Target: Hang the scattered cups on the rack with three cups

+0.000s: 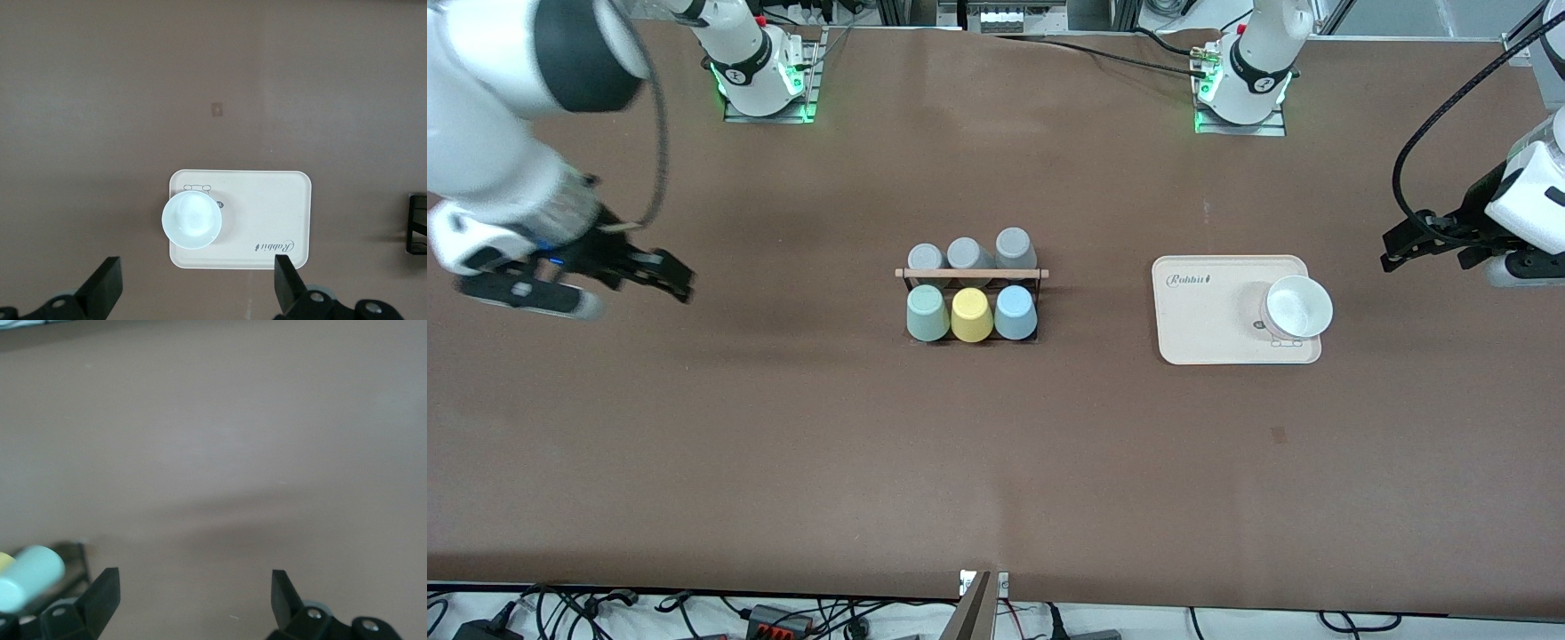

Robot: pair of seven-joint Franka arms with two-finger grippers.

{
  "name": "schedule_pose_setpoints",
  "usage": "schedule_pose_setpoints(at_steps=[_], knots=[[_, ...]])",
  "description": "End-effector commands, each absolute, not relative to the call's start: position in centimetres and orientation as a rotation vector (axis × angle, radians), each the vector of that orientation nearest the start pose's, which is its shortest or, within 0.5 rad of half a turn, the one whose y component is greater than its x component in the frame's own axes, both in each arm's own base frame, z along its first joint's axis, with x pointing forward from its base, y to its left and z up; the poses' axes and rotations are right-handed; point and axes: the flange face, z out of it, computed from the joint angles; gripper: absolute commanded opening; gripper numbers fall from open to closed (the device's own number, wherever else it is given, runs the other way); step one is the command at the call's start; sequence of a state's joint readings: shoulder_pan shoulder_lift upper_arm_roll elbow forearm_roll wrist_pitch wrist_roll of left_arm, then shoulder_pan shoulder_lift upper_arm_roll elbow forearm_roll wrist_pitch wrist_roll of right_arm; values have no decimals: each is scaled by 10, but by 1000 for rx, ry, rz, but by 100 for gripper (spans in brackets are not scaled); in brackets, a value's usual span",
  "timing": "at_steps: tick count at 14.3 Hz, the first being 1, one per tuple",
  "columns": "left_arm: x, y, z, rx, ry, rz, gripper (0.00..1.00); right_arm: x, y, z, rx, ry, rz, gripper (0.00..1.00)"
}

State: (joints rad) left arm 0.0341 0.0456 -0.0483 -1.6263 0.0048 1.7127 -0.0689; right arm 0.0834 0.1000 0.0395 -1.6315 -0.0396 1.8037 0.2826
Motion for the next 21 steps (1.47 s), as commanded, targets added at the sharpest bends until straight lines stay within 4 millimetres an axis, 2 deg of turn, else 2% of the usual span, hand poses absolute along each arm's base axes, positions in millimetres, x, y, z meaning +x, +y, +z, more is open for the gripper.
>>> schedule_pose_setpoints(at_steps=[1, 2, 3, 4, 5, 6, 8, 12, 21], knots=[[577, -7, 591, -3119, -65, -73, 100, 579, 0, 590, -3159, 139, -58, 100], [577, -7, 591, -3119, -65, -73, 100, 575, -15, 594, -3163, 97, -6, 100], [577, -7, 591, -3119, -65, -71, 100, 572, -20, 597, -3172, 78, 19, 100], [577, -7, 591, -3119, -65, -71, 100, 572, -31, 605, -3177, 112, 1, 100], [577, -7, 591, -3119, -65, -71, 100, 571, -45, 606, -3166, 156, -1, 100], [577, -7, 591, -3119, -65, -71, 100, 570, -50, 603, -3163, 161, 11, 100], [577, -7, 591, -3119, -68, -71, 100, 564, -43, 593, -3171, 145, 118, 100], [576, -7, 591, -3119, -68, -68, 100, 565, -29, 594, -3187, 99, 113, 100], [576, -7, 591, -3121, -66, -68, 100, 572, -35, 584, -3191, 117, 129, 100]])
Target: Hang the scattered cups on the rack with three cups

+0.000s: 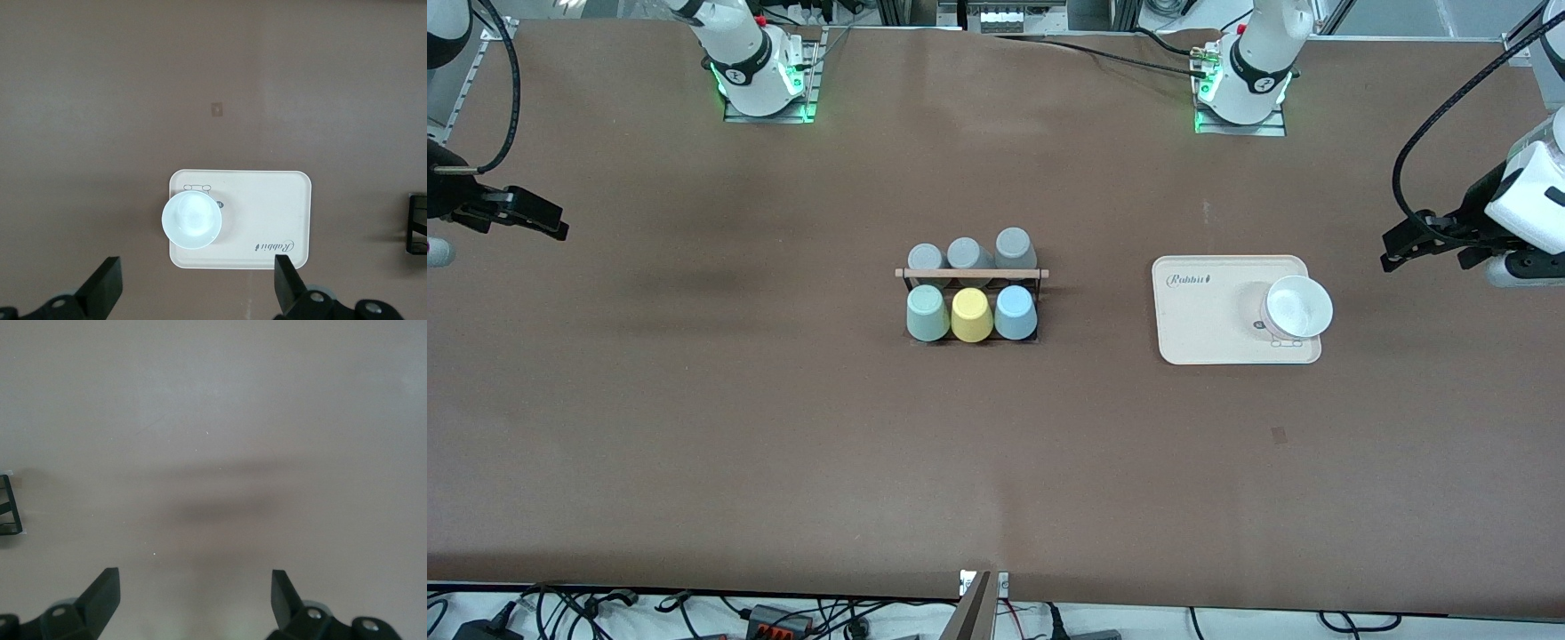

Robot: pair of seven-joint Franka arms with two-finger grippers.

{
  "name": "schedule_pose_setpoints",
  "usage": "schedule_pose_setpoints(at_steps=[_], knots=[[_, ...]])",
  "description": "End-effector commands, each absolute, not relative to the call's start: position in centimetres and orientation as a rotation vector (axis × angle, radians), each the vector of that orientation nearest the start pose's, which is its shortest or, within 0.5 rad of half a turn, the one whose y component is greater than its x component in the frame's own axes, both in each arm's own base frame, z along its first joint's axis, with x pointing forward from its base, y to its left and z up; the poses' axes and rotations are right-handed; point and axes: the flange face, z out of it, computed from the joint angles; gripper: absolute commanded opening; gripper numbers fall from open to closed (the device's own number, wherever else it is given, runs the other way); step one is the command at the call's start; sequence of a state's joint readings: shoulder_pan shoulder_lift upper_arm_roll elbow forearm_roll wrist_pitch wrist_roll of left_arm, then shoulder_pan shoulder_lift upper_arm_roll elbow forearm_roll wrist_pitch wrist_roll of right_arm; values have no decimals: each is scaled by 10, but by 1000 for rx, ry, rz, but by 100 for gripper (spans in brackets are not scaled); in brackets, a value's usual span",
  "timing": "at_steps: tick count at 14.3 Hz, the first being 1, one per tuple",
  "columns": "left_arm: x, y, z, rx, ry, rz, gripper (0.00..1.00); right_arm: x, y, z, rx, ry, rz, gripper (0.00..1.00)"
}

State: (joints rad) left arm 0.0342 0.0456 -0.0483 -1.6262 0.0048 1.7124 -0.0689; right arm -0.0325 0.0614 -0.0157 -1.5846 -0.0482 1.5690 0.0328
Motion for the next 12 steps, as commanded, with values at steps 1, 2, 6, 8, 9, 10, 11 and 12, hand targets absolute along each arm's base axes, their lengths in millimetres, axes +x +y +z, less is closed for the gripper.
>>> schedule_pose_setpoints(at_steps=[1, 2, 6, 8, 9, 10, 11, 12], knots=[[576, -7, 591, -3121, -66, -68, 100, 573, -36, 584, -3189, 120, 126, 100], [576, -6, 591, -3121, -68, -68, 100, 574, -36, 582, -3189, 120, 131, 100], [577, -5, 591, -3121, -70, -71, 100, 579, -38, 586, -3188, 125, 114, 100], [577, -5, 591, -3121, -70, -71, 100, 579, -37, 586, -3188, 125, 114, 100], [577, -5, 591, -3121, -70, -71, 100, 578, -36, 587, -3187, 125, 111, 100], [577, -5, 591, -3121, -70, -71, 100, 578, -36, 587, -3185, 125, 114, 100], [577, -5, 591, -3121, -70, -71, 100, 578, -36, 587, -3185, 128, 111, 100], [577, -5, 591, -3121, -70, -71, 100, 578, -35, 587, -3186, 128, 111, 100]])
